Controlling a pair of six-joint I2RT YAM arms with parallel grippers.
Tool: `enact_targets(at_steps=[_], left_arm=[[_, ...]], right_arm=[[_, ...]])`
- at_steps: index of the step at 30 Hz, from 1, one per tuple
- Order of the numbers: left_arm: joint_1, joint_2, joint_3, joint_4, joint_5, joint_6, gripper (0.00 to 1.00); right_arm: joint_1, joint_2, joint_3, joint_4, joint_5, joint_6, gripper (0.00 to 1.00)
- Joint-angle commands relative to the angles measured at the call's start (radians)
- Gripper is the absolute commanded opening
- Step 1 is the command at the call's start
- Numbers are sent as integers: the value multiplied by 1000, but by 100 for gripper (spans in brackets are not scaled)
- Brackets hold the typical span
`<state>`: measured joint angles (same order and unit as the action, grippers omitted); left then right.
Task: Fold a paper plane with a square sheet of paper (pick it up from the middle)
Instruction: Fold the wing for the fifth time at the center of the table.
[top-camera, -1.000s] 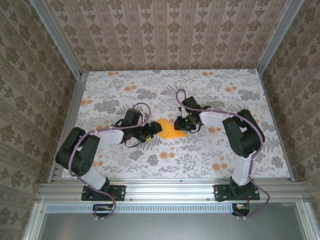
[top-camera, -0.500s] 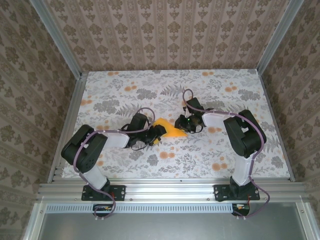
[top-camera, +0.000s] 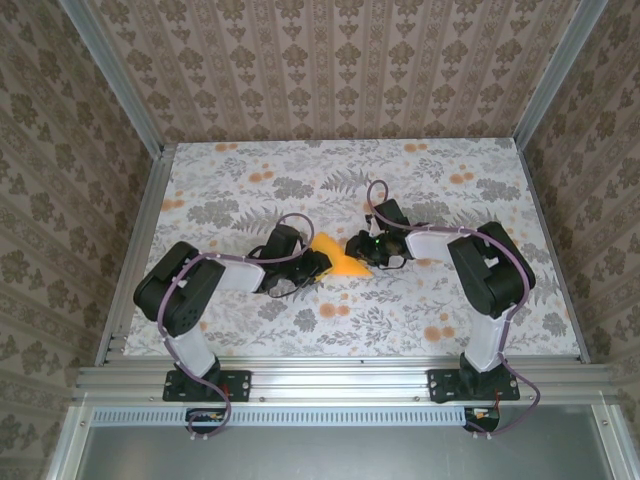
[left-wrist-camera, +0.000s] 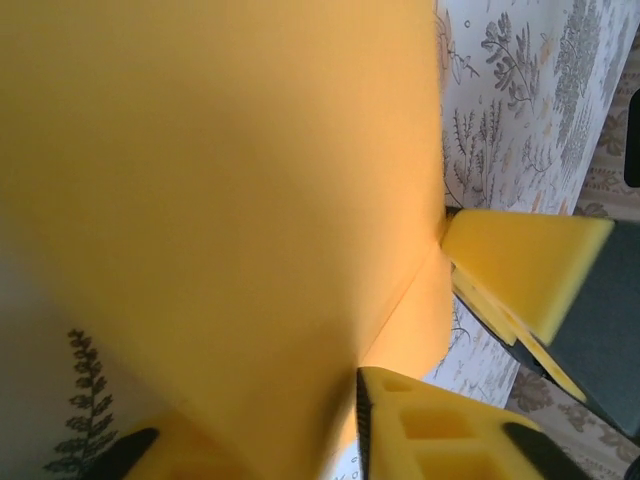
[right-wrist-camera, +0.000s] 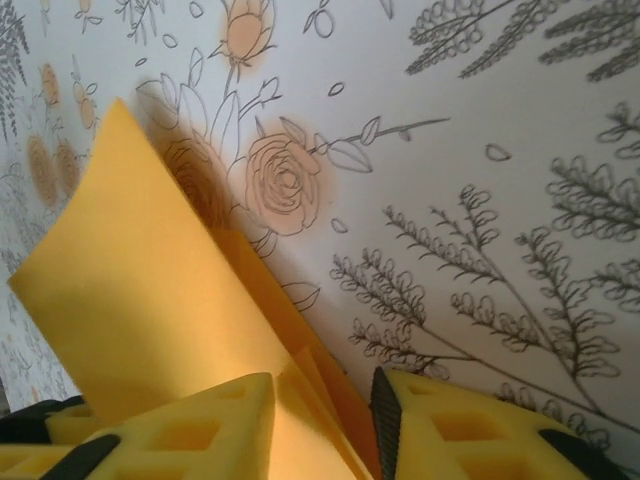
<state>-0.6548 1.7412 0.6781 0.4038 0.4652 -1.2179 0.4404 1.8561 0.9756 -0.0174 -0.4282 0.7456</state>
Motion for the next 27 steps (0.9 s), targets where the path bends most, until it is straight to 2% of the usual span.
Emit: enact_targets(at_steps=[1,7,9,14,16,20,27], left_arm=[[0,1,24,-23,-27,22,18],[9,-30,24,-64,-38,34,11],[11,-36,30,-89,-38,35,9],[17,-53,60,-160,-29,23,8],[21,-66,66,-192,-25,20,8],[36,-104,69,-265,-14,24,8],[62,-163,66,-371,6,36,8]], right_arm=[[23,-68,-40,-37,3,-72,43],[24,-230,-75,-77,213,-284,67],[31,-271,-109,-45,260,-362,72],[127,-374,-233,116,346,-613,74],[160,-387,-259,158,332,-672,74],[243,-372,-317,289,346,-806,74],[317,-273,-339,446,317,-984,69]])
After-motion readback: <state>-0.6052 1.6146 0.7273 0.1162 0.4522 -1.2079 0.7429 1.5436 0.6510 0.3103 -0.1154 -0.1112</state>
